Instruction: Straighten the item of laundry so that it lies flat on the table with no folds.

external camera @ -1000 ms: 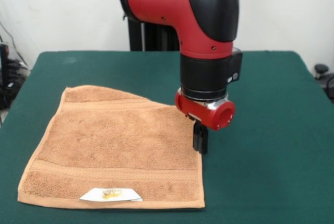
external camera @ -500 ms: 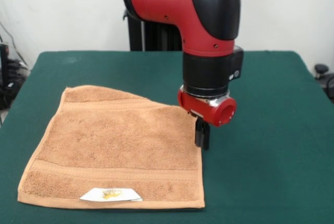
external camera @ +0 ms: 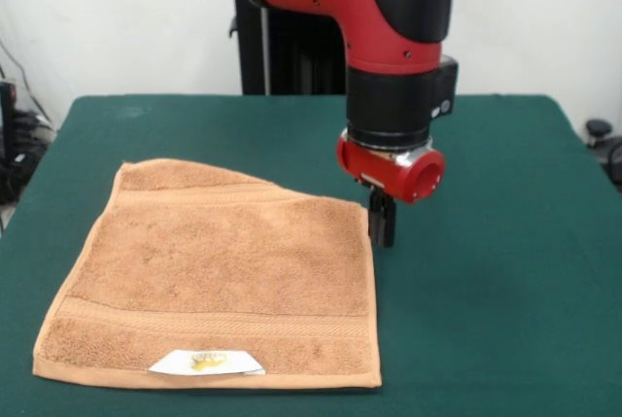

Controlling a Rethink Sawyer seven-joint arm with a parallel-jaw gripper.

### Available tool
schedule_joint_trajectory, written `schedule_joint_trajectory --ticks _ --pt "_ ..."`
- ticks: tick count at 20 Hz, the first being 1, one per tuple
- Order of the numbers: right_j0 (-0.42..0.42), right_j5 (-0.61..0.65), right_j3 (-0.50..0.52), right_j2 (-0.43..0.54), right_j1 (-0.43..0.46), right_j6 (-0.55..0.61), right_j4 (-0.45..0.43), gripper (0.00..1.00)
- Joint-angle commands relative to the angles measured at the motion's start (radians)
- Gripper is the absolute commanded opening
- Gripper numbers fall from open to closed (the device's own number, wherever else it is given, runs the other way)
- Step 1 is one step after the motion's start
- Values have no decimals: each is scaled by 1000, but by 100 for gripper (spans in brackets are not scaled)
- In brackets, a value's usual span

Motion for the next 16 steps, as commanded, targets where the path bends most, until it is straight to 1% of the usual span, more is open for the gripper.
schedule_joint_trajectory --ticks 1,6,12,16 --pt "22 126 152 88 -47 127 -27 0" --pt "-9 134 170 107 -70 110 -27 0" --pt "-11 81 155 109 -34 103 -40 0" --pt "-41 44 158 130 -17 80 -63 0"
